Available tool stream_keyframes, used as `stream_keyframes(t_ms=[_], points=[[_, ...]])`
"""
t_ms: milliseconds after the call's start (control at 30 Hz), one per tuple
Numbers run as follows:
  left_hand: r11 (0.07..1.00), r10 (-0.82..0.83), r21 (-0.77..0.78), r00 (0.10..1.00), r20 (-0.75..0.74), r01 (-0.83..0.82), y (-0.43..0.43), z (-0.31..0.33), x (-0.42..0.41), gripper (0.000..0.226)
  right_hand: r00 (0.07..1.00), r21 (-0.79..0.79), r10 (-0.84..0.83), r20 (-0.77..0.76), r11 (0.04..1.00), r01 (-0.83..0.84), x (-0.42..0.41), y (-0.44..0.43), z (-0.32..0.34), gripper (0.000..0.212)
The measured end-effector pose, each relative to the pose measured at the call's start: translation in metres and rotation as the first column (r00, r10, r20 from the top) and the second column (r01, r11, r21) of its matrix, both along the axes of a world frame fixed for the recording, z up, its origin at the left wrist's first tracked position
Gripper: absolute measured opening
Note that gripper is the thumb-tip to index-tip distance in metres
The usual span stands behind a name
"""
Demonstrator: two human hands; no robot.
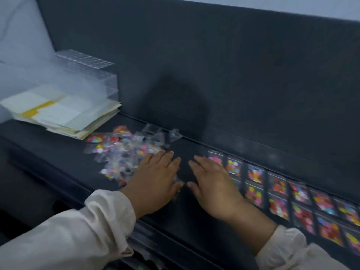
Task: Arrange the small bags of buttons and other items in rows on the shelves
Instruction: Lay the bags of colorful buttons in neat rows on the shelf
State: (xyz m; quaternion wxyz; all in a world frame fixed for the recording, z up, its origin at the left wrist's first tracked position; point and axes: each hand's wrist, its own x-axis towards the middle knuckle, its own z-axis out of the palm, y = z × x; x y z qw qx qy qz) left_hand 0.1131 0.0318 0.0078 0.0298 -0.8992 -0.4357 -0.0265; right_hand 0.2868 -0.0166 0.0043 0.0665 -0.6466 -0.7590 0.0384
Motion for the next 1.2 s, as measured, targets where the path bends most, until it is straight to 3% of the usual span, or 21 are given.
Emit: stream_keyframes(t_ms=[100, 200, 333, 400, 500, 667, 733, 833, 900, 967, 1033, 1100, 1200], points=[[0.998, 0.058, 0.000, 0.998, 0.013, -0.058, 0.019, 0.001, -0.034, 0.064, 1.000, -0.004, 0.015, -0.023, 1.000, -0.016, -0.031, 0.028, -0.003, 0.055], [0.994, 0.091, -0.060, 0.994, 0.055, -0.087, 0.037, 0.003, -0.056, 0.069, 0.986, -0.011, -0.111, -0.127, 0.994, 0.110, -0.052, 0.054, -0.007, 0.039], [0.992, 0.118, -0.063, 0.983, 0.142, -0.110, 0.070, -0.009, -0.073, 0.058, 0.897, -0.169, -0.348, -0.273, 0.935, 0.311, -0.065, 0.089, -0.011, 0.042], [0.989, 0.133, -0.090, 0.968, 0.211, -0.116, 0.088, -0.013, -0.075, 0.052, 0.846, -0.279, -0.426, -0.322, 0.896, 0.345, -0.068, 0.105, -0.016, 0.047], [0.974, 0.201, -0.153, 0.942, 0.269, -0.165, 0.116, -0.014, -0.072, 0.040, 0.776, -0.339, -0.486, -0.403, 0.867, 0.366, -0.072, 0.123, -0.024, 0.036], [0.929, 0.266, -0.293, 0.958, 0.107, -0.225, 0.146, -0.015, -0.067, 0.049, 0.814, -0.343, -0.434, -0.387, 0.887, 0.309, -0.072, 0.143, -0.026, 0.060], [0.930, 0.255, -0.301, 0.960, 0.114, -0.211, 0.153, -0.019, -0.066, 0.049, 0.813, -0.343, -0.414, -0.409, 0.896, 0.284, -0.073, 0.149, -0.027, 0.055], [0.914, 0.270, -0.362, 0.942, 0.199, -0.185, 0.160, -0.023, -0.066, 0.040, 0.741, -0.343, -0.458, -0.491, 0.884, 0.319, -0.075, 0.154, -0.033, 0.024], [0.899, 0.286, -0.405, 0.926, 0.248, -0.169, 0.162, -0.023, -0.067, 0.022, 0.654, -0.305, -0.513, -0.556, 0.858, 0.413, -0.072, 0.155, -0.037, 0.014], [0.913, 0.276, -0.383, 0.903, 0.331, -0.139, 0.167, -0.026, -0.068, 0.006, 0.518, -0.307, -0.535, -0.668, 0.832, 0.463, -0.070, 0.153, -0.036, 0.026], [0.931, 0.265, -0.342, 0.886, 0.381, -0.131, 0.172, -0.029, -0.070, 0.007, 0.436, -0.318, -0.513, -0.740, 0.837, 0.445, -0.068, 0.149, -0.032, 0.048], [0.938, 0.262, -0.321, 0.879, 0.399, -0.134, 0.175, -0.030, -0.071, 0.025, 0.518, -0.296, -0.511, -0.686, 0.846, 0.443, -0.067, 0.140, -0.026, 0.055], [0.948, 0.219, -0.291, 0.924, 0.314, -0.126, 0.174, -0.026, -0.068, 0.050, 0.743, -0.301, -0.529, -0.411, 0.848, 0.437, -0.065, 0.125, -0.020, 0.035]])
